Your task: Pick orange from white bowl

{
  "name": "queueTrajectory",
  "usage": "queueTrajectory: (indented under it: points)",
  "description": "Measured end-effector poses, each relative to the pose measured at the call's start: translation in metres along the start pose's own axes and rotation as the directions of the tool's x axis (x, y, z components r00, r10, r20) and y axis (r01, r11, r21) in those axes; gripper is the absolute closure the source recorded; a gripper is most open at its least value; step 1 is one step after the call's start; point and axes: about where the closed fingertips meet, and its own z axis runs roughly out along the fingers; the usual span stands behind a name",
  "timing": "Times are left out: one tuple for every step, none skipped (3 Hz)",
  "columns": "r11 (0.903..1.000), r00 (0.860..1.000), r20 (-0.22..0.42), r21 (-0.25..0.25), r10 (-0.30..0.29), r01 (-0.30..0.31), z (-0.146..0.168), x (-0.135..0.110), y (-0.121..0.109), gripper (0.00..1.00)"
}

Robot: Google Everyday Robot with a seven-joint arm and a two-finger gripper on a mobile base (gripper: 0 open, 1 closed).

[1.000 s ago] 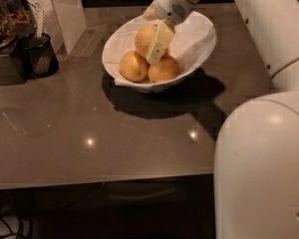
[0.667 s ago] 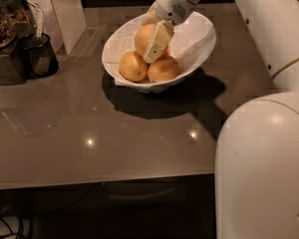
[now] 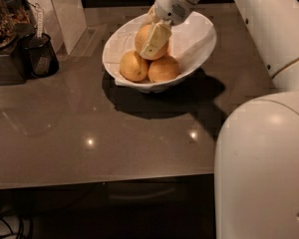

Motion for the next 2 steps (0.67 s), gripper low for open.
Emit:
queueTrajectory:
  points:
    - [1.0000,1.000,0.000,0.000,0.000,0.000,0.0000,-0.0001,0.0000,0.88]
    - [0.9996,0.999,0.028,0.017,-0.023,0.022,-0.0043,-0.0089,-0.0019,1.00]
